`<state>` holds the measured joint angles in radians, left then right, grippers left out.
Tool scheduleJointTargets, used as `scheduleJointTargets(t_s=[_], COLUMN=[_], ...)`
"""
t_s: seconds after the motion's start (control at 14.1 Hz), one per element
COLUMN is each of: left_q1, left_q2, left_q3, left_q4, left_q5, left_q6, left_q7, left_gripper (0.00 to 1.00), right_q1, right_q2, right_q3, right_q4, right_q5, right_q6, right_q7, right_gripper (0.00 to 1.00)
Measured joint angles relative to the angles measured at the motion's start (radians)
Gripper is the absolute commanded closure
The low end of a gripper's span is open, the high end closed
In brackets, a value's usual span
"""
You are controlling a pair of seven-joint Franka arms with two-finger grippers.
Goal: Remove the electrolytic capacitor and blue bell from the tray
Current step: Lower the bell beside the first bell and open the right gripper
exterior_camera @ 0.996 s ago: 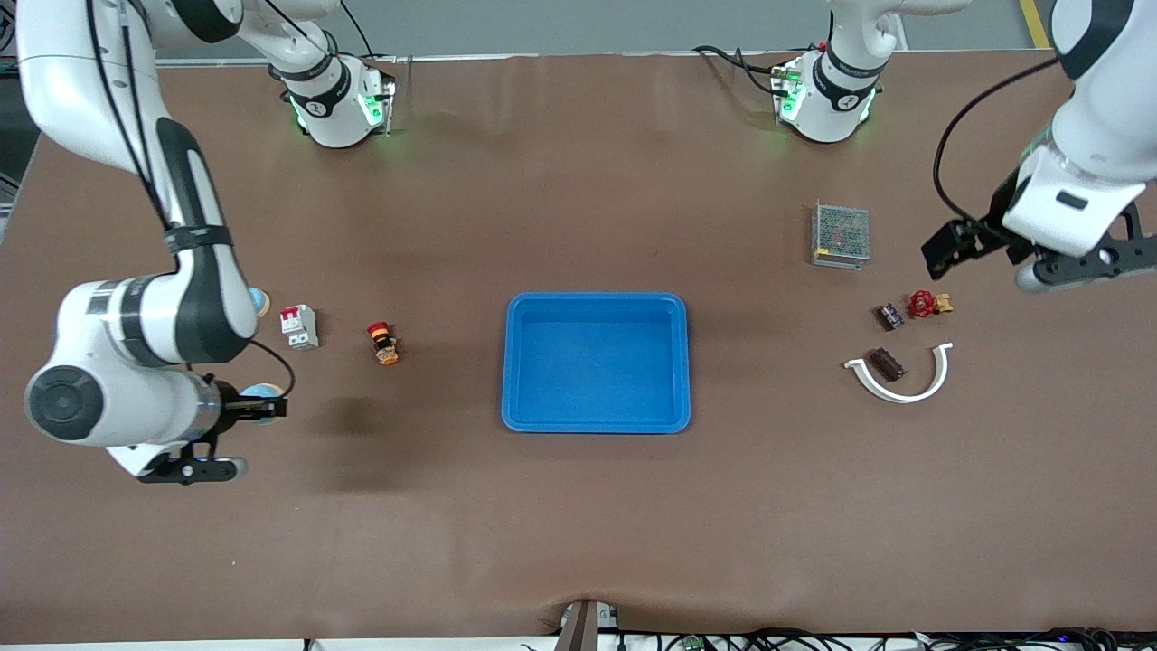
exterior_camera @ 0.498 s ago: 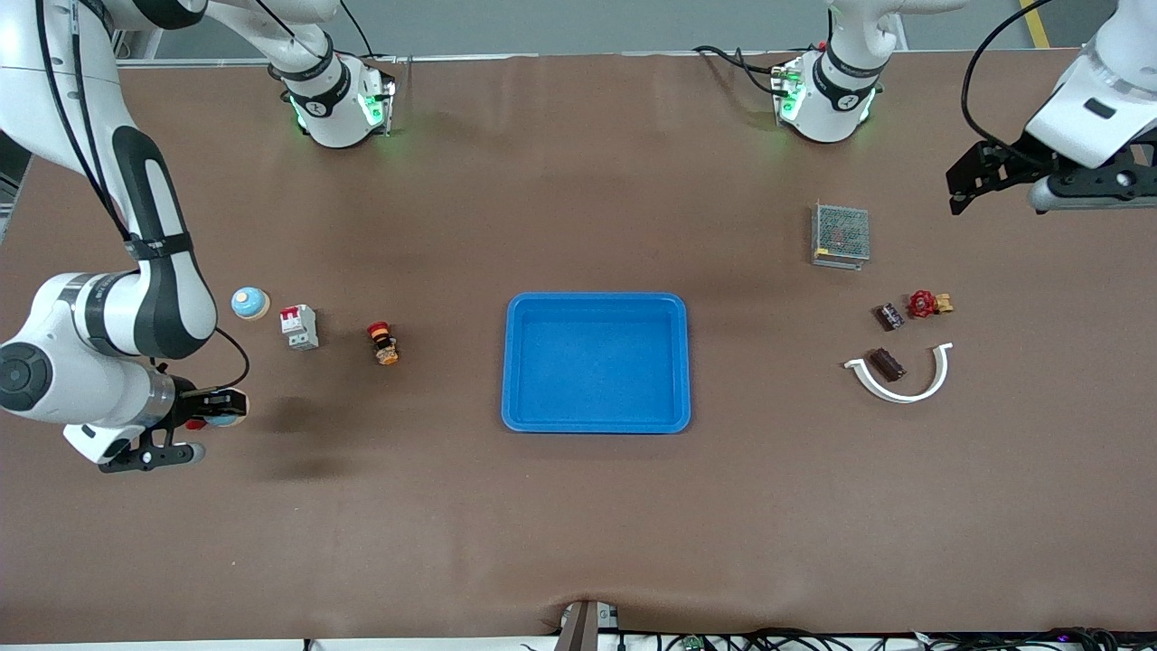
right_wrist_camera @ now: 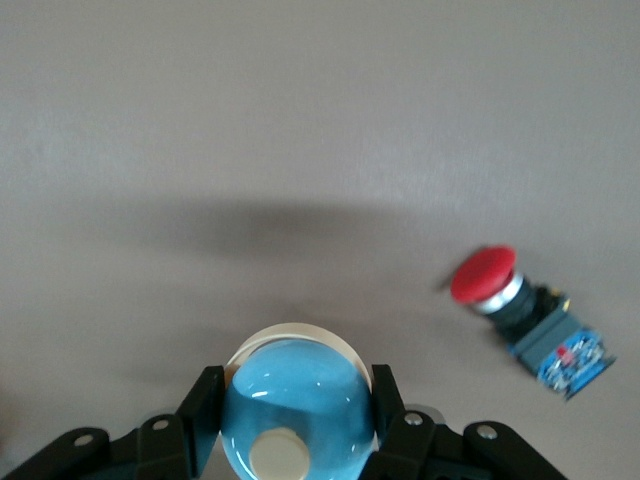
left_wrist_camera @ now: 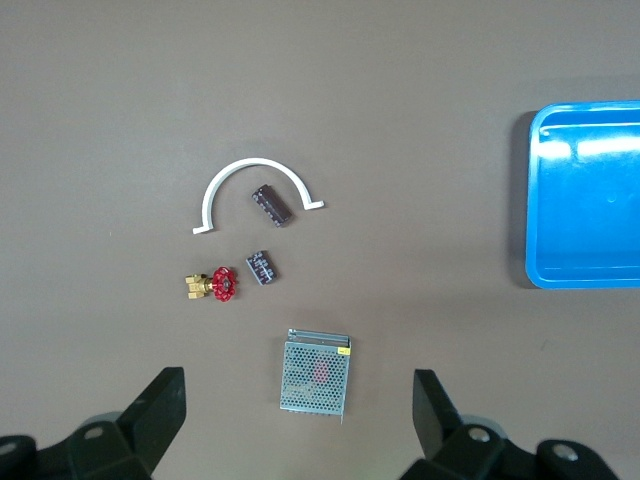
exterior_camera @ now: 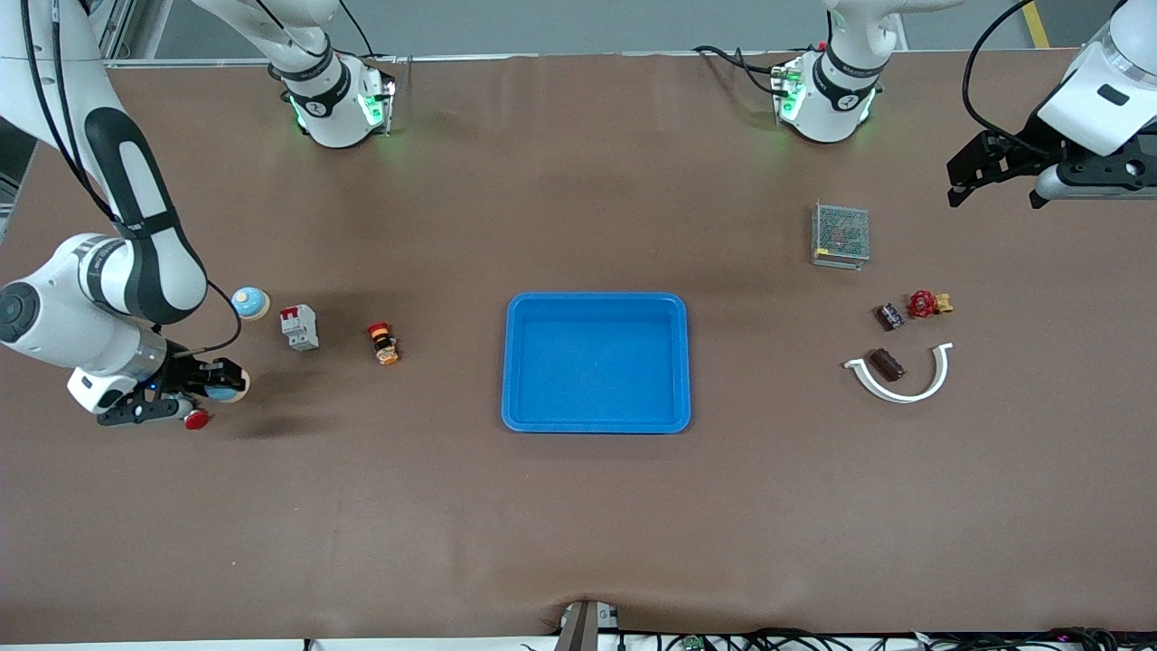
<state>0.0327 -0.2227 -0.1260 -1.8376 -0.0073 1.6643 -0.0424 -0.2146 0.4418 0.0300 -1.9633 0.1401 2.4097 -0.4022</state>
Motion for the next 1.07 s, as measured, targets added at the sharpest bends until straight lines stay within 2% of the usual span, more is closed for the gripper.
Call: scheduleJointTargets(t_s=[0.21, 0.57, 1.07], left_q1=[0.0, 0.0, 0.01], left_q2=[0.003, 0.038, 0.131], left_q3=[-0.001, -0.002, -0.001], left_q4=[0.0, 0.035, 0.117], left_q5=[0.0, 0.0, 0.0], left_q6=[0.0, 0.001, 0.002], left_q7=[0.0, 0.0, -0.001], left_gripper=[0.0, 0.0, 0.0], right_q1=[0.0, -0.001, -0.039], right_q2=[-0.04, -0.049, -0.049], right_q3=[0.006, 0.008, 0.006], right_q4=[-0.099, -0.208, -0.238], right_q5=[0.01, 0.011, 0.012], right_q6=[0.097, 0.234, 0.254], right_q7=[-0.002, -0.004, -0.042], right_gripper=[1.0, 1.0, 1.0])
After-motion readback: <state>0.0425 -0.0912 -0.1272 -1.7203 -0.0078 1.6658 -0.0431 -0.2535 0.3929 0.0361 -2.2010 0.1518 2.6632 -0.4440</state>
